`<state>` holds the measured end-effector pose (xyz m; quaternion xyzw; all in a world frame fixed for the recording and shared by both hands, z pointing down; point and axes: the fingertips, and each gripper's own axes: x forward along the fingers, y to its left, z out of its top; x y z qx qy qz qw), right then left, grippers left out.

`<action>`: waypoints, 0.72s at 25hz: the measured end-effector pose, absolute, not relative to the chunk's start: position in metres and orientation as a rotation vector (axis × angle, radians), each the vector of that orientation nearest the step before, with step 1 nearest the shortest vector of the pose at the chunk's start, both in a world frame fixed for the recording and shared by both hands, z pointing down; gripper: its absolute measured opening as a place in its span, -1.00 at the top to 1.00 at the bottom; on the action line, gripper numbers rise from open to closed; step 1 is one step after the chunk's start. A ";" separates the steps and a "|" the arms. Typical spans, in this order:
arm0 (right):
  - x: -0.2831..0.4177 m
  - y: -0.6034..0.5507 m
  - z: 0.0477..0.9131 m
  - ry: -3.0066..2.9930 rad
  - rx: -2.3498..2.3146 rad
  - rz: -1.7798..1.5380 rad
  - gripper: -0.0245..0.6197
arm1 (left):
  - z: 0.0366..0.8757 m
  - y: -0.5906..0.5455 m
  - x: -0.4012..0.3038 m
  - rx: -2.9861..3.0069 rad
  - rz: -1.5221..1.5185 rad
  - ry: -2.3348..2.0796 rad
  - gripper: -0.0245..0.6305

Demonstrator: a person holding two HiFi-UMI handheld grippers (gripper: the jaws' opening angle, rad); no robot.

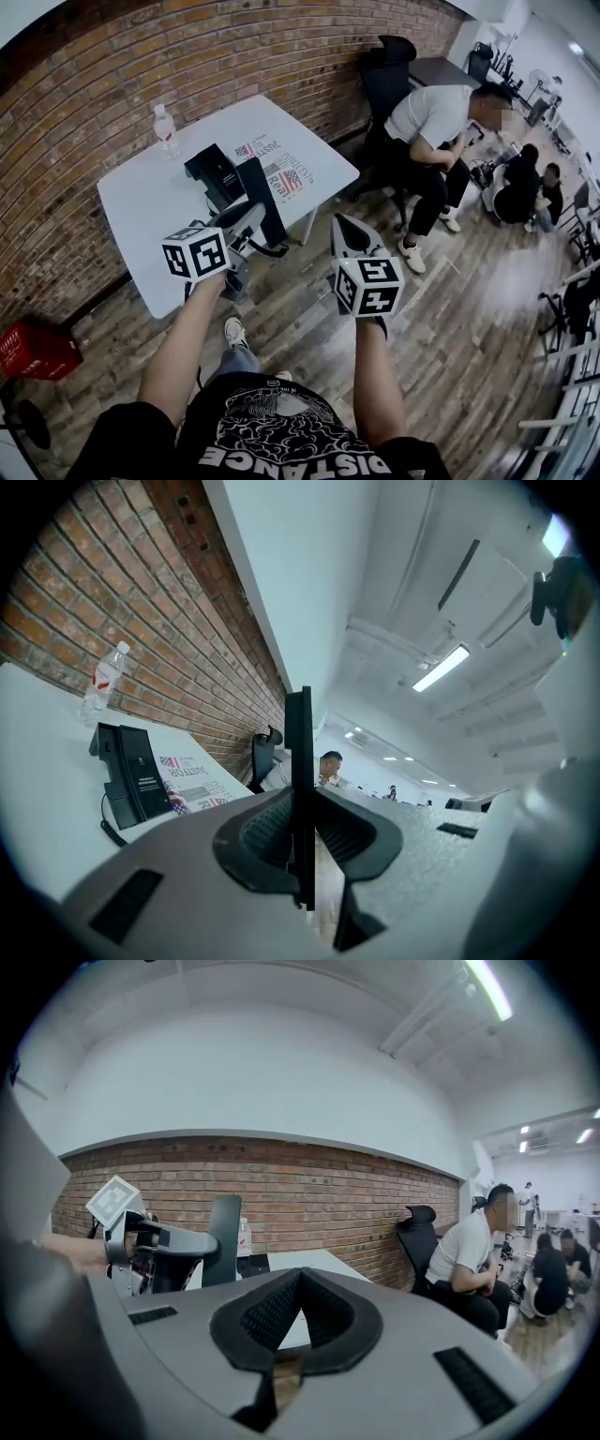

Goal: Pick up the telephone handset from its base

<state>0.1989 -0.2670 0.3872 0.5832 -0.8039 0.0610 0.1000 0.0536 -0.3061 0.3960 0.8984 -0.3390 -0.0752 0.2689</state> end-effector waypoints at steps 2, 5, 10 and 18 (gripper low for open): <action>0.206 -0.260 0.387 -2.364 1.746 0.173 0.92 | 0.397 -0.300 0.058 2.436 -0.187 -0.920 0.70; 0.215 -0.251 0.387 -2.357 1.767 0.171 0.93 | 0.397 -0.292 0.064 2.452 -0.169 -0.928 0.70; 0.219 -0.243 0.386 -2.359 1.779 0.175 0.92 | 0.398 -0.284 0.067 2.458 -0.154 -0.926 0.70; 0.222 -0.238 0.381 -2.362 1.790 0.169 0.92 | 0.393 -0.282 0.068 2.461 -0.159 -0.930 0.70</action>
